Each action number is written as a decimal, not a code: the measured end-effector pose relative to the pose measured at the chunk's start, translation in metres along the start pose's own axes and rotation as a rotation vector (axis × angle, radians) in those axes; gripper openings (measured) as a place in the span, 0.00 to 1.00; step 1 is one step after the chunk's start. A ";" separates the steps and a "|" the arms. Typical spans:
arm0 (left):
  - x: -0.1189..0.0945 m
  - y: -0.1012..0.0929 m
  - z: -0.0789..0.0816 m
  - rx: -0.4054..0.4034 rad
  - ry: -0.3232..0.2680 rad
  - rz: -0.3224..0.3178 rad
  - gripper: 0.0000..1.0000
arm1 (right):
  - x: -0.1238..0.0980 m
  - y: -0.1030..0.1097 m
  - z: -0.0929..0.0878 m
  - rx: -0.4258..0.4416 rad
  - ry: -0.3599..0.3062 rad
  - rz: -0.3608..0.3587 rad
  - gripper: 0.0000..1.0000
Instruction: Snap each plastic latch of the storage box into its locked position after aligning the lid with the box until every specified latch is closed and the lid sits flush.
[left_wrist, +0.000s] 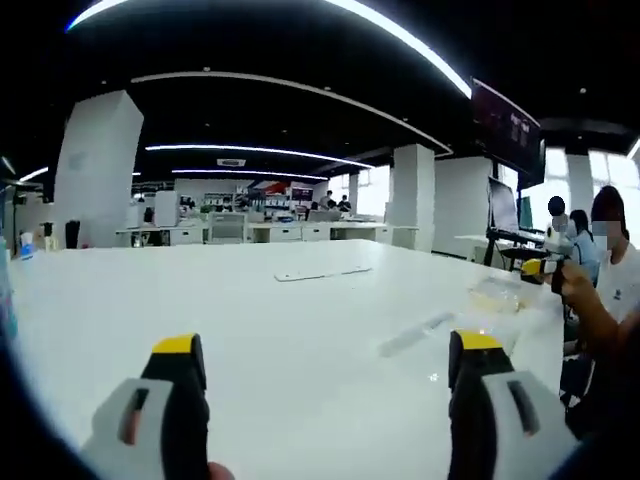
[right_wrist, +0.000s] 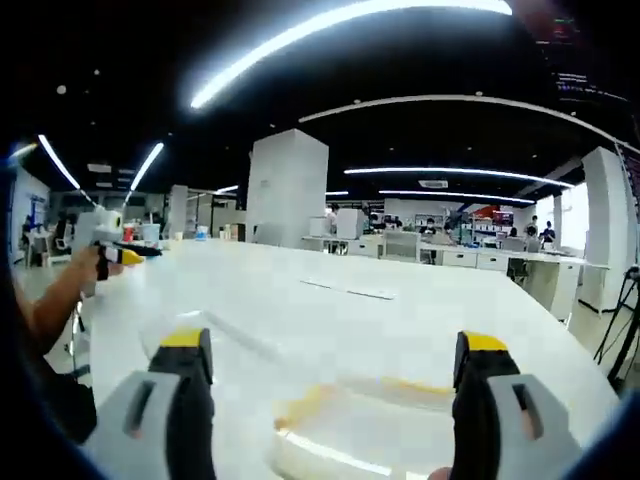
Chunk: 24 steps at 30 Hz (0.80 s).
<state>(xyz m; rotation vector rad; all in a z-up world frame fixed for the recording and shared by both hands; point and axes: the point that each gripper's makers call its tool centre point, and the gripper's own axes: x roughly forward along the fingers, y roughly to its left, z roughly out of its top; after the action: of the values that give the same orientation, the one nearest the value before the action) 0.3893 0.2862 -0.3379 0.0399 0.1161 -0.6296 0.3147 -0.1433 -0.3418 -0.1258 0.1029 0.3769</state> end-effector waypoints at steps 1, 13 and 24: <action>0.001 0.002 0.006 0.022 -0.003 0.011 1.00 | 0.002 -0.005 0.006 -0.005 -0.002 0.001 1.00; 0.035 0.020 0.047 -0.099 0.002 -0.145 0.98 | 0.010 -0.055 0.043 0.036 -0.095 -0.066 0.99; 0.034 0.051 0.058 -0.026 0.072 -0.124 0.96 | 0.015 -0.051 0.063 -0.014 -0.008 -0.094 1.00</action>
<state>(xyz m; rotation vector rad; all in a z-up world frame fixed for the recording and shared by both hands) 0.4524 0.3037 -0.2839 0.0300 0.1979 -0.7506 0.3520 -0.1759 -0.2766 -0.1428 0.0858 0.2839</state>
